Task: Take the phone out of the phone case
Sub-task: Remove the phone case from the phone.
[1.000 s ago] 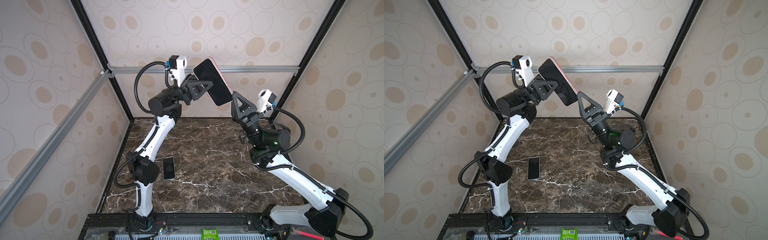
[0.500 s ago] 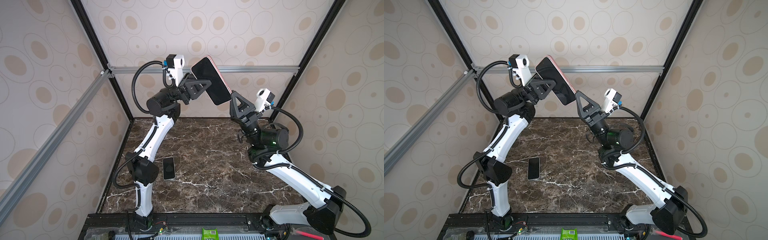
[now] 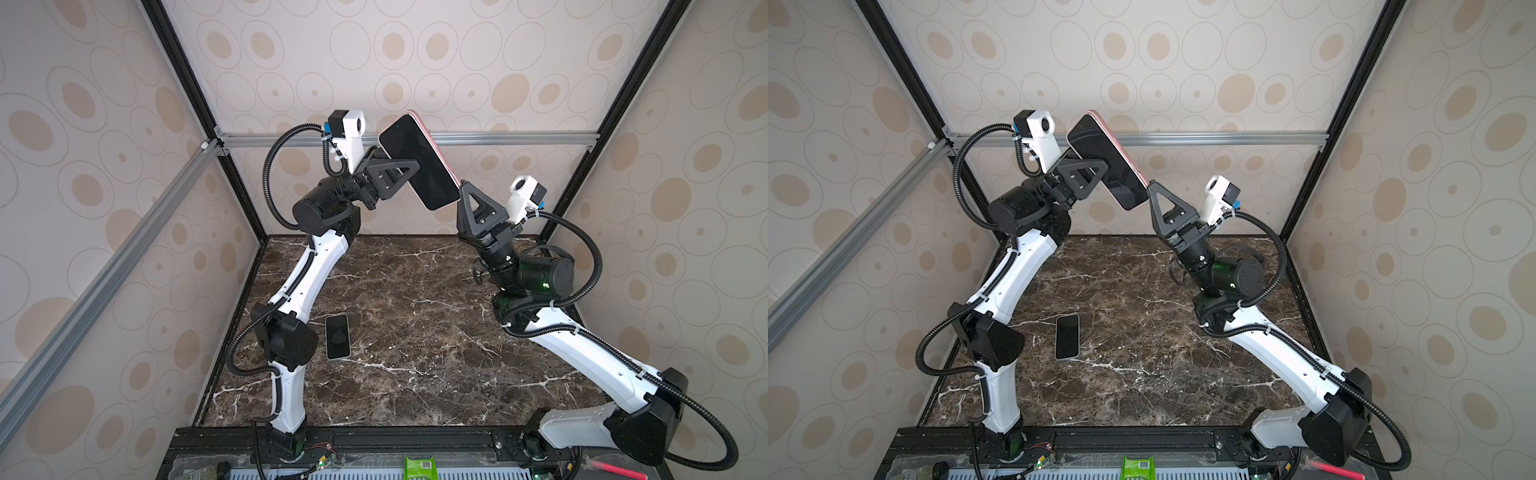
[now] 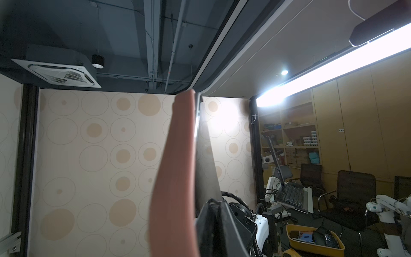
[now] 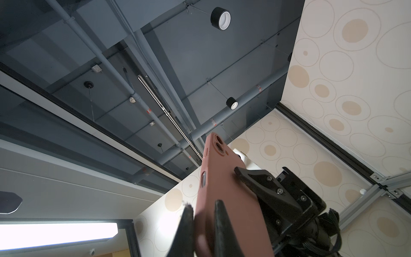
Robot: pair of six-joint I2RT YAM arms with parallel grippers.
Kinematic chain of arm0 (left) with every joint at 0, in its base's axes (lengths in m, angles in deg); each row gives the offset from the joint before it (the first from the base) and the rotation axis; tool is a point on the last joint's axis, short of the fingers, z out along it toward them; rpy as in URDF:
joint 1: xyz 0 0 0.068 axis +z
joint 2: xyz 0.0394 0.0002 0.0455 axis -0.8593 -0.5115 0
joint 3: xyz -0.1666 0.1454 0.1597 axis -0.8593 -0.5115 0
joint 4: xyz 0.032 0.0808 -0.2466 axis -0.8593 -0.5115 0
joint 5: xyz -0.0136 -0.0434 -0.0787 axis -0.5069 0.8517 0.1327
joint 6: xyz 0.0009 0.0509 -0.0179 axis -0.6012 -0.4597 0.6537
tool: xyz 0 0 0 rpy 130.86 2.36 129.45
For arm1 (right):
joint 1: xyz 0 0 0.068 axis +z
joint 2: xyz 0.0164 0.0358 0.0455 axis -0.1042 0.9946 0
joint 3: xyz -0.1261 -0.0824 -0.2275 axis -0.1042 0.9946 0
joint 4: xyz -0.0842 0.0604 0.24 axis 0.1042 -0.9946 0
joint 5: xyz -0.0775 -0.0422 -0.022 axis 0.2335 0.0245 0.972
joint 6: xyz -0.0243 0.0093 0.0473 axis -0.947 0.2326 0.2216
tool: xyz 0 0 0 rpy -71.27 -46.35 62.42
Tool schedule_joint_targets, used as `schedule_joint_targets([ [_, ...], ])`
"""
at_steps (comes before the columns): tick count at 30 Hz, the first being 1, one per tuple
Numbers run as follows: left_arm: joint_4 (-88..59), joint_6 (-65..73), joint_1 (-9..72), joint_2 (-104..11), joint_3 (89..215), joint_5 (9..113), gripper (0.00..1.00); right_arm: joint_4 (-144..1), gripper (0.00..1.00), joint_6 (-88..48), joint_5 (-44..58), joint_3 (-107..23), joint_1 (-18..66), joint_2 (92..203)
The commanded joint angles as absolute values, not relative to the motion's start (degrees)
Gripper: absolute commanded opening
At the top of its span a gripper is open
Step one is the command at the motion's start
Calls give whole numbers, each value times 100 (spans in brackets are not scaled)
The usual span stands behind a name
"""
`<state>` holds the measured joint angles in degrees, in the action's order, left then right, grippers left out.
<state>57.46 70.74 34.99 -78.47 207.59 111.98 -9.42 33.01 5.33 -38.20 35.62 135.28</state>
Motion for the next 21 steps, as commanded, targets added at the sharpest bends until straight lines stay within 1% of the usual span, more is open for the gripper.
schedule_joint_targets([
  [1, 5059, 5986, 3365, -8494, 20547, 11828, 0, -1438, 0, 3989, -1770, -3913, 4479, 13762],
  [21, 5161, 6069, 3341, -8494, 20558, 11923, 0, -1345, 0, 4111, -1911, -4025, 4559, 13940],
])
